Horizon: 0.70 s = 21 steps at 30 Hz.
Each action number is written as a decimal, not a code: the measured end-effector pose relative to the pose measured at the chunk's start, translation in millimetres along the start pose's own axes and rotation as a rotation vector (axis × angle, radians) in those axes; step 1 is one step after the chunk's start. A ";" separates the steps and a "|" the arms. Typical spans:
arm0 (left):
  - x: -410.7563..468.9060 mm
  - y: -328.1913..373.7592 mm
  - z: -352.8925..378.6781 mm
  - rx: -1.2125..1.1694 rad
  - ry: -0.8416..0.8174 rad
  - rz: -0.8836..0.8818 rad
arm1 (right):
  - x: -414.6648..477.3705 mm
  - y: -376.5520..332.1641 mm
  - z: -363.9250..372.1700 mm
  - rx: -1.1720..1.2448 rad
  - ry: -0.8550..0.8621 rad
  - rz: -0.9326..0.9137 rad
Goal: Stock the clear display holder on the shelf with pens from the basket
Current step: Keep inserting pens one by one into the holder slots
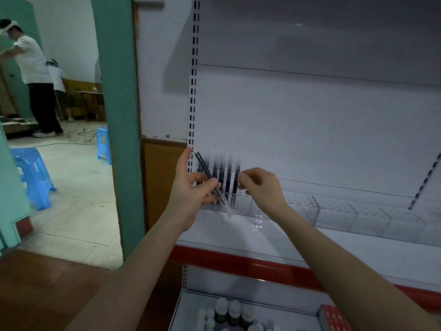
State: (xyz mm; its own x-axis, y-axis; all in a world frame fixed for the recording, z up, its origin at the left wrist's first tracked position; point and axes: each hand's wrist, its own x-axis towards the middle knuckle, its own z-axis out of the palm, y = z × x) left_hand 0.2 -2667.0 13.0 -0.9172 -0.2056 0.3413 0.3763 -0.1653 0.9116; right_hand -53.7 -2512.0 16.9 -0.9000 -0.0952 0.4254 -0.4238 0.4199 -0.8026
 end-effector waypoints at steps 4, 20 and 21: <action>3.0 0.3 7.3 -0.044 0.024 0.037 | -23.9 -15.3 -14.8 0.027 -0.290 0.020; -10.2 -12.1 27.8 0.066 0.037 0.039 | -10.0 -4.7 -58.4 1.095 -0.073 0.479; -11.5 -14.5 30.6 0.112 0.021 0.061 | -9.0 -5.6 -55.6 1.087 -0.060 0.452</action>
State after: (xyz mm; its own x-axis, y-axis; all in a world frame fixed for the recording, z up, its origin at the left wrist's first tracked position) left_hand 1.3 -2632.7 2.8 -0.8895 -0.2321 0.3935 0.4136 -0.0430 0.9095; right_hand -37.4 -2463.3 40.8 -0.9818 -0.1894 0.0137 0.0967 -0.5606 -0.8224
